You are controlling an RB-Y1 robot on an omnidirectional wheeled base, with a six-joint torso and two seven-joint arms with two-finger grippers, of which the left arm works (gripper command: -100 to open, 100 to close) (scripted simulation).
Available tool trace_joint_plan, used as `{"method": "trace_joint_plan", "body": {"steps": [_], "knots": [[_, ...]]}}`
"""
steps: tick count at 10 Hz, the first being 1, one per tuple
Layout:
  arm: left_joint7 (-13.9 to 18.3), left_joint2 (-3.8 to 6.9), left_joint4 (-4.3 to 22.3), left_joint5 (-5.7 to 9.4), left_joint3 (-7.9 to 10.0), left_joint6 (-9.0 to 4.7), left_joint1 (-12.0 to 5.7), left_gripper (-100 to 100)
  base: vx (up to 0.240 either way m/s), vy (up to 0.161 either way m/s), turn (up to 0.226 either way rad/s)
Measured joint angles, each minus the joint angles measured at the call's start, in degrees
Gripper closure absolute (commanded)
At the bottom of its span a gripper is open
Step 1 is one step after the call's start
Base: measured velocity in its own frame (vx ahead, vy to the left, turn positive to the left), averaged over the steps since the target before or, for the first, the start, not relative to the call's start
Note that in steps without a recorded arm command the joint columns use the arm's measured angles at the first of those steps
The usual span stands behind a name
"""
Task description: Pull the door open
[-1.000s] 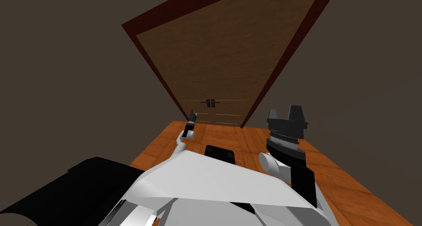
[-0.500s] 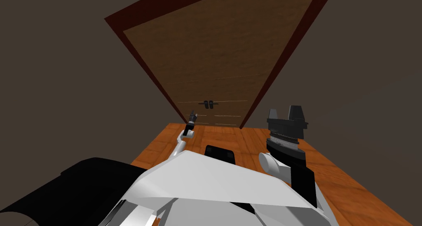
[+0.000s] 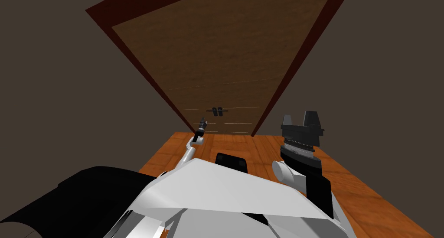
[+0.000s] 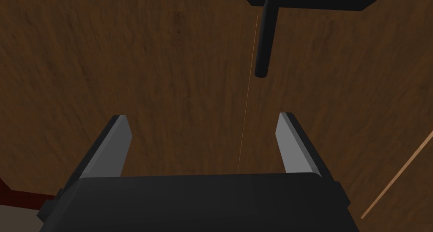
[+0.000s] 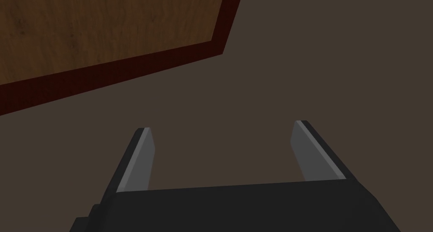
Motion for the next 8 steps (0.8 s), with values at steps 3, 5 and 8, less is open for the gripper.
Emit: {"method": "trace_joint_plan", "body": {"steps": [3,5,8], "knots": [[0.18,0.67,3.04,0.13,0.30,0.82,-1.18,-100,0.092,0.007,-0.048],[0.44,1.33,4.98,0.29,0.50,1.32,-1.97,-100,0.102,0.011,-0.069],[0.82,2.22,8.73,0.48,0.81,1.77,-3.26,-100,0.122,0.025,-0.051]]}}
